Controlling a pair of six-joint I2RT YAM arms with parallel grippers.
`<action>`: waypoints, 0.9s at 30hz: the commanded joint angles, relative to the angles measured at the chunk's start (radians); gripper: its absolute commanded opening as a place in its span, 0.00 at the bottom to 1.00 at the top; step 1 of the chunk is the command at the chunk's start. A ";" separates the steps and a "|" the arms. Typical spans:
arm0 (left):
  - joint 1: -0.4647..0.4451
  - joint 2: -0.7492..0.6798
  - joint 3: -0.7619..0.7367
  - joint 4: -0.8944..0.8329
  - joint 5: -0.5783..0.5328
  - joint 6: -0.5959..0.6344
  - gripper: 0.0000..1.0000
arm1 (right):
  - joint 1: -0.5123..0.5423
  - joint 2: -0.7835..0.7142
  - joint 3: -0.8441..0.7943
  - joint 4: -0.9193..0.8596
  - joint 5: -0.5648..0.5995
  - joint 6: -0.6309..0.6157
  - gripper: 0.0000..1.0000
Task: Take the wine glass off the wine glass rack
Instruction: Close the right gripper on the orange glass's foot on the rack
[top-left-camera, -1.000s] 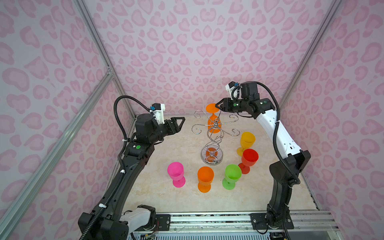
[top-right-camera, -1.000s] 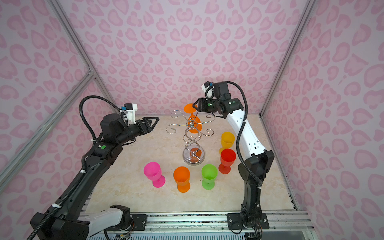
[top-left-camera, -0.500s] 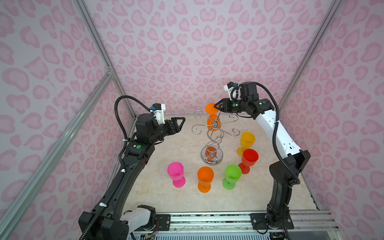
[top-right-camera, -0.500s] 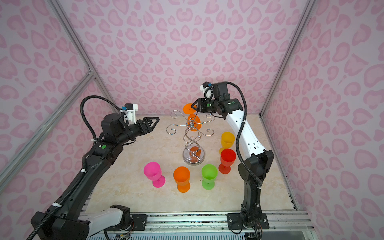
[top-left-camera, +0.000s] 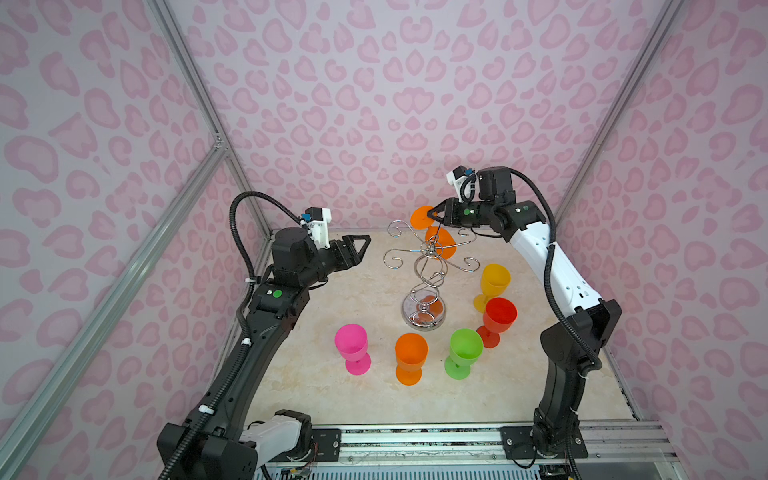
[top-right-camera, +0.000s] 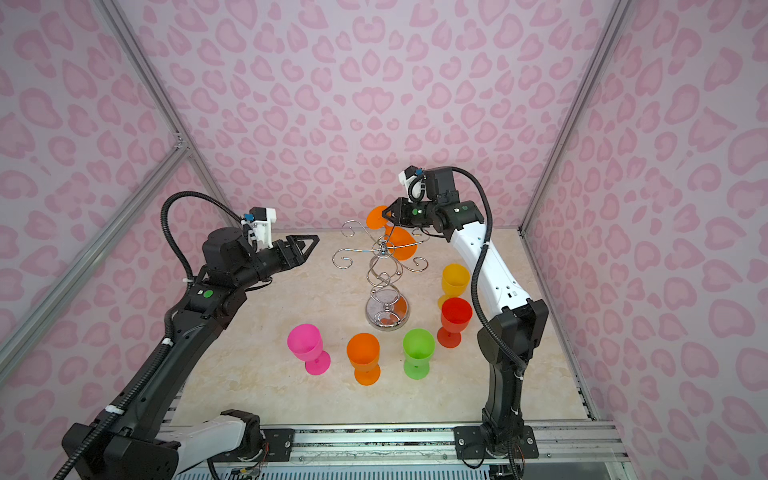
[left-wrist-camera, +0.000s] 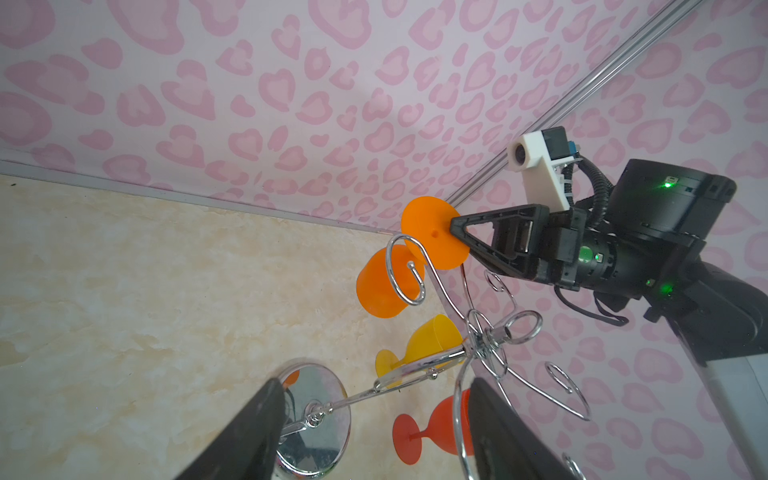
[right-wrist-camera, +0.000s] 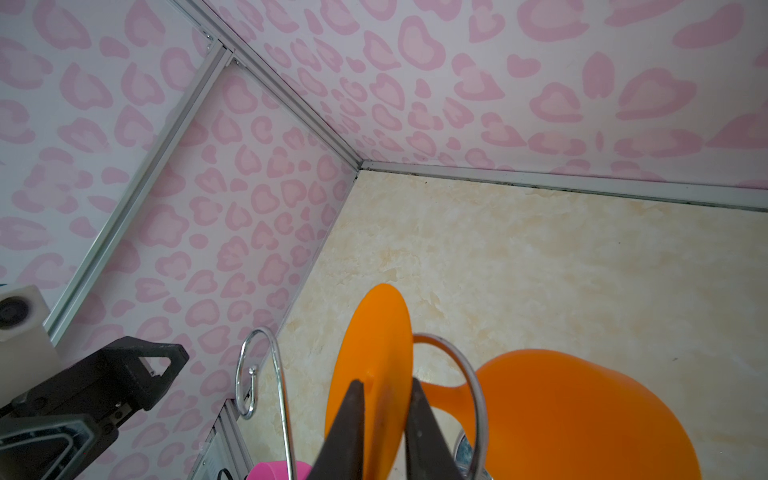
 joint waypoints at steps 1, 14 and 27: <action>0.001 0.000 -0.006 0.024 0.015 0.005 0.72 | -0.005 -0.018 -0.036 0.070 -0.022 0.030 0.12; 0.000 0.006 -0.010 0.028 0.023 -0.002 0.71 | -0.058 -0.086 -0.255 0.437 -0.192 0.269 0.02; 0.001 0.005 -0.010 0.026 0.032 -0.008 0.70 | -0.073 -0.075 -0.270 0.532 -0.225 0.353 0.00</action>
